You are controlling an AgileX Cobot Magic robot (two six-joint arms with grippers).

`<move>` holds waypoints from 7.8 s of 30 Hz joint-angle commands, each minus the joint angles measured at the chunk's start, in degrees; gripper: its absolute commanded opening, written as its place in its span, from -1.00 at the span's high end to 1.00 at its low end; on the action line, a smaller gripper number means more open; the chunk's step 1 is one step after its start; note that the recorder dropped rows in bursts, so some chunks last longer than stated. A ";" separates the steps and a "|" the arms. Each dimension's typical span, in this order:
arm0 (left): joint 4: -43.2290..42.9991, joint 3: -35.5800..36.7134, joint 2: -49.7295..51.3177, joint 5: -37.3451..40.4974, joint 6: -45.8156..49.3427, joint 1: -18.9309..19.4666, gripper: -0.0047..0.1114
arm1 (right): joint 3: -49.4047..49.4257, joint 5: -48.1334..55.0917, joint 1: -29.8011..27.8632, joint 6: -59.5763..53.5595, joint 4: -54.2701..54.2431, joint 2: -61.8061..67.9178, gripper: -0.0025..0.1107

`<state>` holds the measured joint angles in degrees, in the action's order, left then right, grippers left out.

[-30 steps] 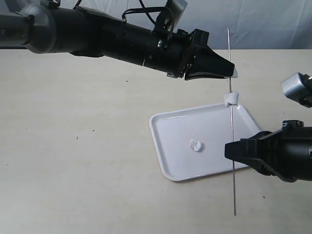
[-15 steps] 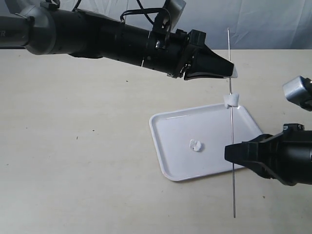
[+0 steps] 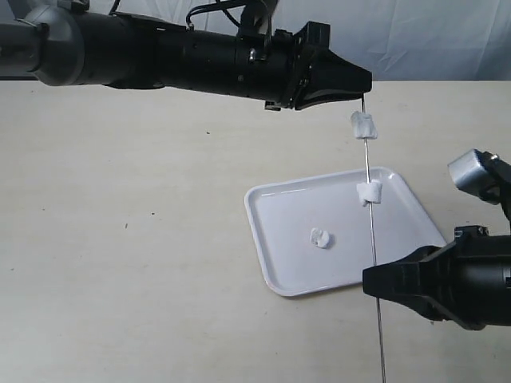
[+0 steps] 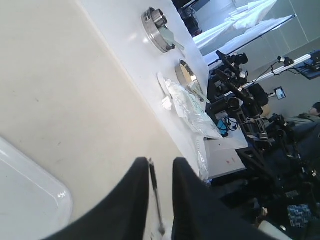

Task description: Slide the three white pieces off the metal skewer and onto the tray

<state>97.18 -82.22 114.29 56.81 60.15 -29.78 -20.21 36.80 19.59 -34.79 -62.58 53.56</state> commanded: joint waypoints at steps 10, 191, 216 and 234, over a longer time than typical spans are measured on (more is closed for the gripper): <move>-0.87 -0.54 -0.32 1.33 -0.43 1.62 0.51 | 0.19 -2.84 -0.13 -0.17 0.99 -0.01 0.97; -1.19 6.23 -2.58 13.15 16.55 -2.33 0.30 | -5.24 -3.26 -0.24 3.32 3.46 -4.03 0.97; -1.01 6.23 -2.58 13.15 15.49 -3.13 0.92 | -5.24 -3.62 -0.24 1.67 1.27 -4.03 0.97; 2.77 4.94 -2.58 13.15 15.39 -3.34 0.92 | -2.11 0.94 -0.13 -1.66 0.14 -0.55 0.97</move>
<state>97.53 -76.44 111.57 69.20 75.66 -32.64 -24.20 35.95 19.59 -34.11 -61.79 52.23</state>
